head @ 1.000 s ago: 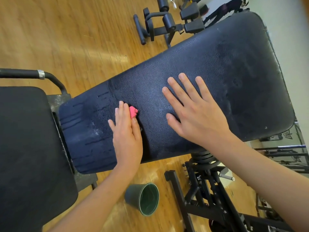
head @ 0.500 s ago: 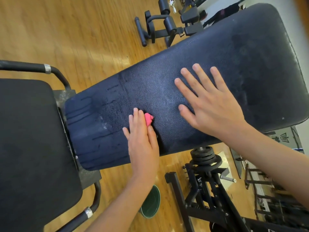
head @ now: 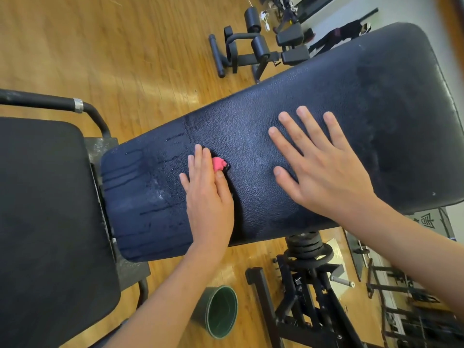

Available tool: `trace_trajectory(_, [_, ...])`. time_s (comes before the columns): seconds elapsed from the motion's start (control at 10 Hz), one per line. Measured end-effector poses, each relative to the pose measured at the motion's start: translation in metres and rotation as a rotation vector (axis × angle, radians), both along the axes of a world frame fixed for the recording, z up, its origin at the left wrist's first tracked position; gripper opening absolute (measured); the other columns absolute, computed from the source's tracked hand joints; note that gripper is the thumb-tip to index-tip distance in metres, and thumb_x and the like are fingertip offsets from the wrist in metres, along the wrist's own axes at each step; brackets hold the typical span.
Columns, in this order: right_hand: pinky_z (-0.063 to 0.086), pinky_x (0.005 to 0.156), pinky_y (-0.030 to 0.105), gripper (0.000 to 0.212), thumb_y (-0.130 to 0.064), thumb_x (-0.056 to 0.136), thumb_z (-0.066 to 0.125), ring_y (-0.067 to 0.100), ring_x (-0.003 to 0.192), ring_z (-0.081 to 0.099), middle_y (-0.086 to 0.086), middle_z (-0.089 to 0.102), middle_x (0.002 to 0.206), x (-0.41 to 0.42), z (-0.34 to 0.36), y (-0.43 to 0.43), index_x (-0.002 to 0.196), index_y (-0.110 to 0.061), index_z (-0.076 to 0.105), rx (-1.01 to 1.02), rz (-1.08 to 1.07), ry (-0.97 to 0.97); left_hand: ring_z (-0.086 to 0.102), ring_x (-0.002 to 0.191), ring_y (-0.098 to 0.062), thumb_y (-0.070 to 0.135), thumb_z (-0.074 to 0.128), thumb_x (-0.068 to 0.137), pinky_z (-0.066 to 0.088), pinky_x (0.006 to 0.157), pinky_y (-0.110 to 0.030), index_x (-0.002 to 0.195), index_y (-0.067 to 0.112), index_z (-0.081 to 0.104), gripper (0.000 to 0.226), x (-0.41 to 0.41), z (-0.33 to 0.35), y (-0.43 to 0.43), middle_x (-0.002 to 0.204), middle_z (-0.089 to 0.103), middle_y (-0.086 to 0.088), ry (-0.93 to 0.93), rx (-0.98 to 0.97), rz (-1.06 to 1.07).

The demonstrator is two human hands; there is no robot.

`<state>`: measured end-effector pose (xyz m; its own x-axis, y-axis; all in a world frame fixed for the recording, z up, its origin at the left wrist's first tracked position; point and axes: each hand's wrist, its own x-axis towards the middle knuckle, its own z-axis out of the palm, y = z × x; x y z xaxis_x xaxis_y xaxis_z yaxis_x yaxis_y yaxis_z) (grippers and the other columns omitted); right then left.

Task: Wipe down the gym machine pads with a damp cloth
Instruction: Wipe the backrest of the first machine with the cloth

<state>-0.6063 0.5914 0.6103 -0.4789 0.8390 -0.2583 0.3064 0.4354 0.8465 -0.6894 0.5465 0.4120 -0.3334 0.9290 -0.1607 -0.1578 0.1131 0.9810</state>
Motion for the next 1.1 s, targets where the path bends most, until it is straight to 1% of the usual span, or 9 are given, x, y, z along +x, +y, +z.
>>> trace_trajectory(0.1, [0.013,0.124,0.060,0.065,-0.048,0.105,0.027,0.037,0.156,0.017,0.015,0.025,0.167,0.000,-0.001,0.000,0.160,-0.013,0.031,0.002,0.010,0.006,0.011,0.156,-0.007,0.025,0.034,0.107,0.001,0.128,-0.035,0.160,0.020,0.029,0.054,0.005,0.000,-0.015,0.168,0.017,0.013,0.028,0.010,-0.025])
trace_trajectory(0.3, [0.013,0.125,0.060,0.064,-0.047,0.106,0.029,0.038,0.156,0.018,0.015,0.026,0.167,0.001,-0.002,0.000,0.160,-0.012,0.032,0.006,0.017,0.022,0.012,0.157,-0.009,0.020,0.037,0.107,-0.005,0.127,-0.028,0.159,0.017,0.032,0.052,0.022,0.001,-0.061,0.168,0.023,0.008,0.058,0.022,-0.057])
trace_trajectory(0.4, [0.013,0.124,0.060,0.064,-0.047,0.105,0.029,0.038,0.156,0.018,0.015,0.027,0.167,0.001,-0.003,-0.001,0.159,-0.012,0.033,0.007,0.015,0.026,0.010,0.157,-0.007,0.020,0.036,0.110,-0.003,0.128,-0.031,0.158,0.018,0.031,0.049,0.026,0.002,-0.074,0.168,0.023,0.008,0.079,0.017,-0.074])
trace_trajectory(0.5, [0.013,0.124,0.060,0.065,-0.047,0.105,0.029,0.038,0.156,0.018,0.015,0.026,0.167,0.001,-0.003,-0.001,0.160,-0.012,0.032,0.003,0.007,0.024,0.012,0.156,-0.006,0.027,0.032,0.110,-0.003,0.127,-0.028,0.157,0.021,0.025,0.048,0.021,0.003,-0.071,0.167,0.023,0.009,0.063,0.018,-0.079])
trace_trajectory(0.6, [0.014,0.124,0.060,0.064,-0.047,0.105,0.029,0.038,0.156,0.018,0.015,0.026,0.167,-0.001,-0.004,-0.002,0.160,-0.012,0.033,0.004,0.003,0.020,0.015,0.156,-0.007,0.029,0.029,0.110,-0.003,0.127,-0.026,0.158,0.019,0.023,0.049,0.011,0.002,-0.058,0.167,0.024,0.007,0.029,0.028,-0.054])
trace_trajectory(0.7, [0.015,0.124,0.060,0.064,-0.047,0.105,0.031,0.038,0.155,0.020,0.015,0.027,0.167,-0.001,-0.004,-0.002,0.159,-0.012,0.034,0.005,0.008,0.031,0.016,0.156,-0.008,0.030,0.028,0.109,-0.002,0.128,-0.030,0.159,0.015,0.029,0.052,-0.001,0.000,-0.030,0.167,0.025,0.005,0.030,0.015,-0.018])
trace_trajectory(0.9, [0.013,0.125,0.060,0.064,-0.047,0.106,0.030,0.038,0.155,0.020,0.015,0.027,0.167,0.001,-0.004,0.000,0.159,-0.012,0.033,0.006,0.022,0.026,0.013,0.156,-0.011,0.022,0.034,0.111,-0.005,0.126,-0.025,0.159,0.013,0.032,0.050,-0.042,-0.019,0.039,0.168,0.024,0.002,0.034,-0.004,0.092])
trace_trajectory(1.0, [0.014,0.124,0.060,0.065,-0.047,0.106,0.030,0.038,0.155,0.019,0.016,0.027,0.167,0.001,-0.004,0.000,0.159,-0.011,0.033,0.002,0.018,0.031,0.007,0.154,-0.004,0.023,0.033,0.111,0.003,0.127,-0.039,0.160,0.015,0.032,0.049,-0.055,-0.026,0.062,0.169,0.023,0.004,0.033,-0.041,0.033])
trace_trajectory(1.1, [0.014,0.124,0.060,0.065,-0.047,0.105,0.030,0.039,0.155,0.020,0.016,0.027,0.167,-0.001,-0.005,0.000,0.159,-0.011,0.033,0.001,0.015,0.025,0.012,0.157,-0.016,0.019,0.034,0.111,0.006,0.128,-0.042,0.160,0.013,0.031,0.049,-0.060,-0.026,0.074,0.169,0.023,0.000,0.023,-0.012,-0.041])
